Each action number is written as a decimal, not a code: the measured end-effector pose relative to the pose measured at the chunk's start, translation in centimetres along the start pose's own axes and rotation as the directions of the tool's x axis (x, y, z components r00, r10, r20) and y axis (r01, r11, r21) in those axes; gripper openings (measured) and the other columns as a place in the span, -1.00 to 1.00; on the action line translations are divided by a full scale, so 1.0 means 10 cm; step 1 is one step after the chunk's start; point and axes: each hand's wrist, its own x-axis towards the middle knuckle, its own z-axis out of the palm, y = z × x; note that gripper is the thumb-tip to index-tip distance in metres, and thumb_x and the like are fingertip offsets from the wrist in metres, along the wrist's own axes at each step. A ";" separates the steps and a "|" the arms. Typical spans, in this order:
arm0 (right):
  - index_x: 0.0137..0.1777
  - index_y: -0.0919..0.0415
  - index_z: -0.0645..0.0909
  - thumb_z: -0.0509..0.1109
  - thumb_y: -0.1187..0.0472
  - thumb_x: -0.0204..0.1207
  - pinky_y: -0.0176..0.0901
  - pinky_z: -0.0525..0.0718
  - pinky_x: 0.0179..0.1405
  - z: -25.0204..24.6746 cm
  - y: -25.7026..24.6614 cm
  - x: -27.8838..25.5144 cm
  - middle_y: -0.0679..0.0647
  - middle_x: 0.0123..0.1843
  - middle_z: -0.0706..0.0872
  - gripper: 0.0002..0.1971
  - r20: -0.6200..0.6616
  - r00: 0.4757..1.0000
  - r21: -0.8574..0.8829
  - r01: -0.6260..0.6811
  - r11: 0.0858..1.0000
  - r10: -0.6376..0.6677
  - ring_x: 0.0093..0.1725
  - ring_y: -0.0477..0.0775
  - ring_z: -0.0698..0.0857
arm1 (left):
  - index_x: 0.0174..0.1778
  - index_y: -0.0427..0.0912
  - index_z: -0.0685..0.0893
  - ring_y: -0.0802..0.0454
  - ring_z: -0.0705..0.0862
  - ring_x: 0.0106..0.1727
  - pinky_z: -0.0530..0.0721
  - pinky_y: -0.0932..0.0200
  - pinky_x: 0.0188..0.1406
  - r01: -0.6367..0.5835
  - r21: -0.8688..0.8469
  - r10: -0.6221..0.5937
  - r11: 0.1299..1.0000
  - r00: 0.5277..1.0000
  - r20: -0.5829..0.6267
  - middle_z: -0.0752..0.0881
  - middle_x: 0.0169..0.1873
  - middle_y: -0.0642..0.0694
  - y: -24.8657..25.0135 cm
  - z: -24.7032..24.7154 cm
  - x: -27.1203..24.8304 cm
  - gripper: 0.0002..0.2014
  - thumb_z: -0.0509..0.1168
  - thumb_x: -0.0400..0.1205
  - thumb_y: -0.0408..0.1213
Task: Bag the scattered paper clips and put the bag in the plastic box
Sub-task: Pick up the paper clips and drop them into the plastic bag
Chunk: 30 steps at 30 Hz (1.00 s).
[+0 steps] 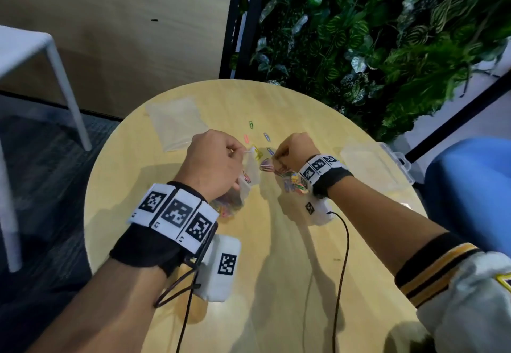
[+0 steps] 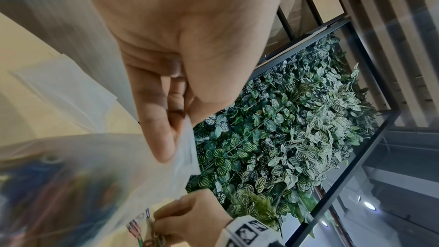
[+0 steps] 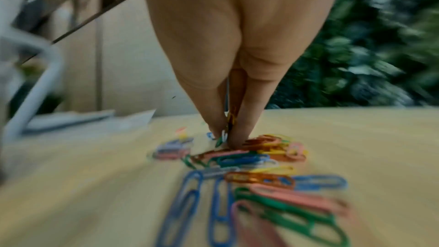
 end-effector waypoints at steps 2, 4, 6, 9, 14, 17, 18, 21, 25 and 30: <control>-0.11 0.18 0.85 0.53 0.25 0.43 -0.34 0.68 -0.23 -0.06 0.15 -0.14 0.04 -0.20 0.83 -0.91 -0.055 0.989 0.321 -0.115 0.940 0.140 -0.24 -0.02 0.76 | -0.09 -0.21 0.84 -0.03 0.81 -0.54 0.85 0.10 -0.43 0.004 -0.001 -0.004 1.000 1.000 -0.001 0.81 -0.40 -0.09 0.01 0.02 0.00 -0.82 0.31 0.71 -0.37; -0.08 0.25 0.83 0.55 0.32 0.43 -0.35 0.73 -0.23 -0.17 0.25 -0.29 0.12 -0.17 0.83 -0.91 0.041 0.964 0.736 -0.208 0.644 0.264 -0.16 0.05 0.78 | -0.07 -0.22 0.84 -0.04 0.82 -0.53 0.86 0.04 -0.39 0.006 -0.002 -0.006 1.000 1.000 -0.003 0.82 -0.40 -0.10 0.02 0.04 0.00 -0.82 0.32 0.71 -0.38; -0.02 0.34 0.78 0.49 0.42 0.46 -0.29 0.77 -0.13 -0.33 0.23 -0.46 0.18 -0.14 0.82 -0.89 0.176 0.964 0.932 -0.228 0.281 0.198 0.00 0.13 0.77 | -0.08 -0.22 0.84 -0.04 0.82 -0.53 0.86 0.03 -0.37 0.010 0.001 -0.010 1.000 1.000 -0.013 0.82 -0.41 -0.13 0.03 0.06 0.00 -0.81 0.31 0.71 -0.39; 0.05 0.38 0.72 0.40 0.48 0.51 -0.32 0.77 -0.11 -0.54 0.05 -0.71 0.20 -0.28 0.75 -0.85 0.288 0.958 0.957 -0.287 0.033 -0.009 -0.01 0.09 0.77 | -0.09 -0.21 0.84 -0.05 0.82 -0.54 0.86 0.00 -0.37 0.011 0.006 -0.010 1.000 1.000 -0.029 0.82 -0.39 -0.14 0.04 0.08 0.00 -0.80 0.30 0.72 -0.40; 0.20 0.45 0.64 0.32 0.50 0.56 -0.26 0.77 0.03 -0.61 -0.36 -0.97 0.24 0.02 0.80 -0.76 0.377 0.903 0.926 -0.364 0.101 -0.207 0.03 0.06 0.80 | -0.03 -0.23 0.83 -0.01 0.81 -0.55 0.84 0.11 -0.47 0.019 -0.012 -0.019 1.000 1.000 -0.014 0.82 -0.30 -0.15 0.07 0.13 -0.02 -0.82 0.29 0.73 -0.38; 0.32 0.51 0.58 0.25 0.53 0.61 -0.17 0.76 0.10 -0.55 -0.49 -0.96 0.40 0.26 0.68 -0.70 0.397 0.906 0.916 -0.381 0.124 -0.149 0.18 0.19 0.73 | -0.07 -0.24 0.81 0.01 0.81 -0.56 0.80 0.16 -0.53 0.045 -0.054 -0.045 0.997 0.999 0.003 0.83 -0.28 -0.18 0.08 0.17 -0.03 -0.82 0.29 0.73 -0.40; 0.33 0.52 0.56 0.21 0.55 0.61 -0.17 0.77 0.08 -0.54 -0.52 -0.97 0.42 0.24 0.68 -0.69 0.392 0.910 0.918 -0.378 0.120 -0.131 0.15 0.20 0.73 | -0.07 -0.24 0.81 0.02 0.80 -0.57 0.79 0.19 -0.56 0.053 -0.064 -0.053 0.997 0.999 -0.001 0.83 -0.27 -0.18 0.09 0.17 -0.03 -0.81 0.29 0.73 -0.40; 0.34 0.50 0.54 0.25 0.57 0.59 -0.16 0.78 0.04 -0.52 -0.58 -1.02 0.35 0.03 0.70 -0.67 0.334 0.935 0.938 -0.316 0.144 -0.122 -0.01 0.19 0.75 | -0.04 -0.21 0.82 0.00 0.82 -0.54 0.84 0.00 -0.49 0.060 -0.067 -0.062 0.996 0.998 -0.028 0.83 -0.25 -0.17 0.09 0.15 -0.01 -0.81 0.29 0.74 -0.38; 0.13 0.43 0.67 0.53 0.45 0.42 -0.08 0.82 -0.07 -0.38 -0.59 -1.04 0.29 -0.21 0.78 -0.72 0.133 0.991 0.912 -0.112 0.395 -0.027 -0.27 0.11 0.80 | -0.01 -0.24 0.83 -0.02 0.82 -0.52 0.85 0.05 -0.45 0.056 -0.076 -0.058 0.995 0.998 -0.017 0.83 -0.27 -0.15 0.10 0.17 -0.01 -0.81 0.28 0.74 -0.39; -0.09 0.18 0.83 0.51 0.28 0.46 -0.05 0.79 0.01 -0.30 -0.64 -1.02 0.05 -0.20 0.86 -0.91 -0.073 0.993 0.659 0.120 0.743 -0.096 -0.20 -0.07 0.80 | -0.01 -0.22 0.82 -0.02 0.84 -0.47 0.83 0.18 -0.46 0.061 -0.099 -0.062 0.993 0.998 -0.011 0.83 -0.21 -0.18 0.08 0.14 -0.02 -0.84 0.31 0.73 -0.41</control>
